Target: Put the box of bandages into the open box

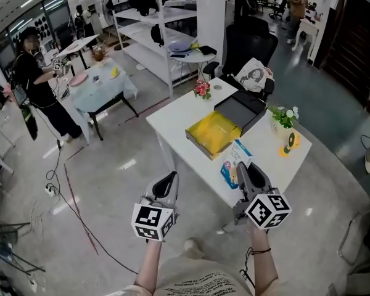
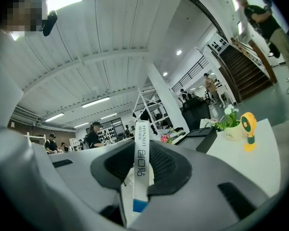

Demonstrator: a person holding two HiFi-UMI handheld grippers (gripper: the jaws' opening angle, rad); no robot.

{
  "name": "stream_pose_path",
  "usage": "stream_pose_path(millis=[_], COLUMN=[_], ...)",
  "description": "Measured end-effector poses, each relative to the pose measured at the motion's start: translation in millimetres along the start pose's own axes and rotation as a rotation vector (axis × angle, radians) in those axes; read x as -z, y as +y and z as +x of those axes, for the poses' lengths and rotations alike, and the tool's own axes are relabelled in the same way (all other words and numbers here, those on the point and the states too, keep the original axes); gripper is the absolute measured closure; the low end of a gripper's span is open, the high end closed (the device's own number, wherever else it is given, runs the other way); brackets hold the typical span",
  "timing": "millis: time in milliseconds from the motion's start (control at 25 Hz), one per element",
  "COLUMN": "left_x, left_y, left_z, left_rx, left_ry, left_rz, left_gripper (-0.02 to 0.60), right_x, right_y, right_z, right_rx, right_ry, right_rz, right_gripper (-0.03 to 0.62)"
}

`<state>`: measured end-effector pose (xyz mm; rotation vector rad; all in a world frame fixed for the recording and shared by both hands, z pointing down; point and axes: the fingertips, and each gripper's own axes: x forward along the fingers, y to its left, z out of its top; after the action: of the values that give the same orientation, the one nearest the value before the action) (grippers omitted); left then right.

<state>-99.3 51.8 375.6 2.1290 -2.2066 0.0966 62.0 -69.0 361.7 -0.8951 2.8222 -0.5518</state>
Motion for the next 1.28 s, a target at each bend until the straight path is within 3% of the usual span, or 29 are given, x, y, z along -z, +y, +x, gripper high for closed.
stream_pose_path(millis=[560, 760, 1120, 1280], left_x=[23, 29, 33, 41], left_y=[35, 54, 101, 115], left_z=[57, 85, 156, 187], left_rx=[0.090, 0.090, 0.102, 0.133], left_ry=[0.038, 0.046, 0.084, 0.130], left_rz=[-0.053, -0.058, -0.065, -0.081], left_gripper=[0.560, 0.560, 0.560, 0.560], right_x=[9, 15, 24, 24], right_y=[-14, -27, -62, -73], right_z=[65, 96, 170, 201], right_rx=[0.051, 0.052, 0.094, 0.068], right_ry=[0.002, 0.008, 0.026, 0.034], right_rz=[0.018, 0.033, 0.144, 0.193], right_gripper=[0.502, 0.502, 0.502, 0.502])
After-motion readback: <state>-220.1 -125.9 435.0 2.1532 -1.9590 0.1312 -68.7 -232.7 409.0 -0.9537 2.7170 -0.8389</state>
